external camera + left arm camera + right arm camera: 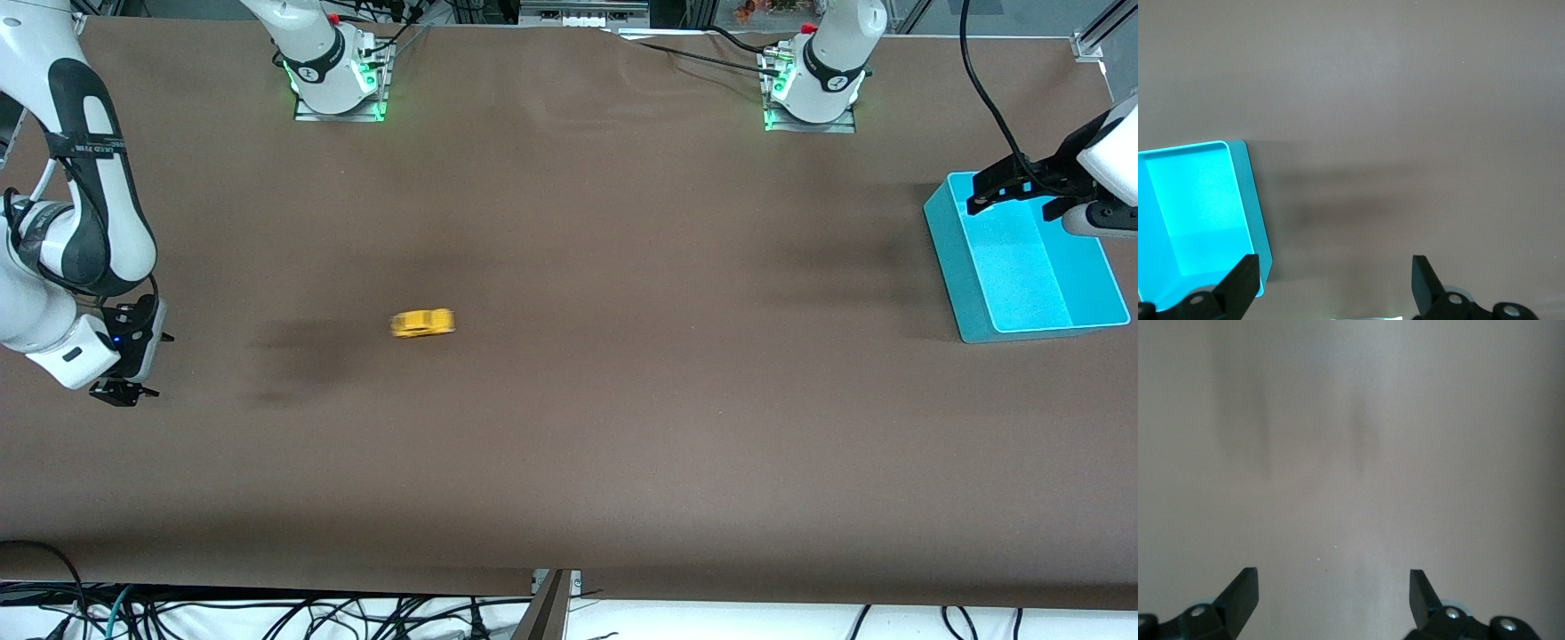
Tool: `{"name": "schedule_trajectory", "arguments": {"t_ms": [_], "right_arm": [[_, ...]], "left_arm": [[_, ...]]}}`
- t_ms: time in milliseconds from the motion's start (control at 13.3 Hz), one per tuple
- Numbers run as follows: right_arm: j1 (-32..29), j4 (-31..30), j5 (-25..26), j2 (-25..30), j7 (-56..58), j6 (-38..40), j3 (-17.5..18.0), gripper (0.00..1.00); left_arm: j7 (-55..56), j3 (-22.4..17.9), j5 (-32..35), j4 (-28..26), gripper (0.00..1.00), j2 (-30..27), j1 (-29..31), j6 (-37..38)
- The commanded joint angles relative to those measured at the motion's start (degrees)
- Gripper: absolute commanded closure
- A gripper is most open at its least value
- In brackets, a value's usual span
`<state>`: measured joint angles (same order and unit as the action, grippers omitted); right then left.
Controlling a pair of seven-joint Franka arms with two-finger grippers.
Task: Wind and store yellow beetle car
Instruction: 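Release the car with the right gripper and lift the right arm away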
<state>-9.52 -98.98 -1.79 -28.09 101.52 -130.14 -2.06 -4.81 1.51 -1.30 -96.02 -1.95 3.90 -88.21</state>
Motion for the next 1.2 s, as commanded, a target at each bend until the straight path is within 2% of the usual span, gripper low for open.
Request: {"name": "schedule_trajectory", "arguments": {"t_ms": [0, 524, 749, 899, 1124], "right_arm": [[-0.5, 1.0, -1.7, 0.3, 0.1, 0.9, 0.2, 0.00], [-0.6, 3.2, -1.7, 4.4, -16.3, 3.4, 0.0, 0.00], [-0.4, 6.9, -1.6, 4.8, -28.6, 9.4, 0.3, 0.00], [0.2, 10.7, -1.6, 4.8, -37.3, 16.7, 0.4, 0.00], [1.5, 13.1, -1.6, 5.5, -47.2, 22.6, 0.5, 0.00]], "left_arm": [[0.2, 0.2, -0.4, 0.7, 0.00, -0.1, 0.4, 0.1], [0.2, 0.2, -0.3, 0.4, 0.00, -0.1, 0.5, -0.4], [0.2, 0.2, -0.3, 0.2, 0.00, -0.1, 0.5, -0.5], [0.2, 0.2, -0.3, -0.1, 0.00, -0.1, 0.5, -1.2], [0.0, 0.3, -0.3, -1.4, 0.00, 0.0, 0.6, -2.0]]}}
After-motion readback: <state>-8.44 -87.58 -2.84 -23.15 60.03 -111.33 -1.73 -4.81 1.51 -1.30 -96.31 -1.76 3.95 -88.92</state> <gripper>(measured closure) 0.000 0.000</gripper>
